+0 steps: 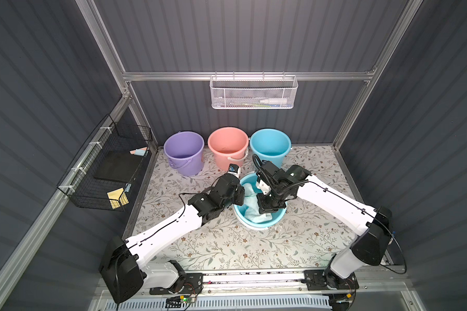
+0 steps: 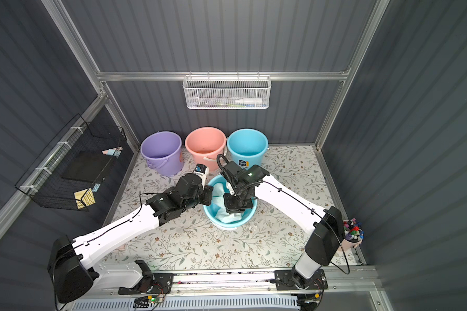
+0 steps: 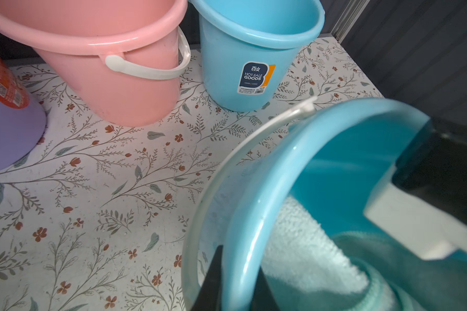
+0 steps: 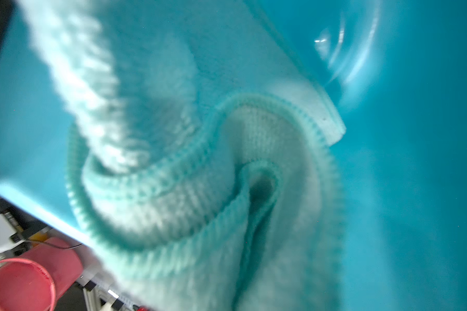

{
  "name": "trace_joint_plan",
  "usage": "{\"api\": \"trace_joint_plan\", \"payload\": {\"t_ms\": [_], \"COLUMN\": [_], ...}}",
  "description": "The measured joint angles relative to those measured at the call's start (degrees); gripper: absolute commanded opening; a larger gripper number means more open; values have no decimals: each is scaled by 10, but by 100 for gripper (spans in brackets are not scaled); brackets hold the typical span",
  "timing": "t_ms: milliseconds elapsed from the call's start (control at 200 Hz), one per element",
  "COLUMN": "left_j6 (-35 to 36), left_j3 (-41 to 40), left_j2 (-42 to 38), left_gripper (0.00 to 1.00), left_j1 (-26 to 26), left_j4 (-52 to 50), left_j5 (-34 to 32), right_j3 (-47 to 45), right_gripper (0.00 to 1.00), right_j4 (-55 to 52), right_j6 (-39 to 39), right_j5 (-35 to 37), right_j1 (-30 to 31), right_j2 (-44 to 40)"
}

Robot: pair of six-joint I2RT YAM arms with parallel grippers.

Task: Wipe the inside of the bucket with a cloth
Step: Wipe the dirt from the inside of the bucket.

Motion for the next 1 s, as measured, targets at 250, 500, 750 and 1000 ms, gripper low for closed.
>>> {"api": "trace_joint_plan", "payload": {"t_ms": [250,500,750,1000], "left_j6": [2,2,-2,-2], "left_j3": [0,-4,-7,-8], "left_j2": [0,7,21,21], "left_gripper": [0,0,0,0], "left_j1": [0,2,6,9], "left_j4": [3,3,11,17], "left_j5": [29,35,25,18], "right_j3": [-69,-121,-141,-154], "right_gripper": [0,0,0,0], "right_j4": [108,191,249,292], "right_j6": [65,113,145,176], "right_j5": [-104,-94,-23,63], "right_j1": [-10,-26,-25,-23], "right_j2": [2,34,73,139]}}
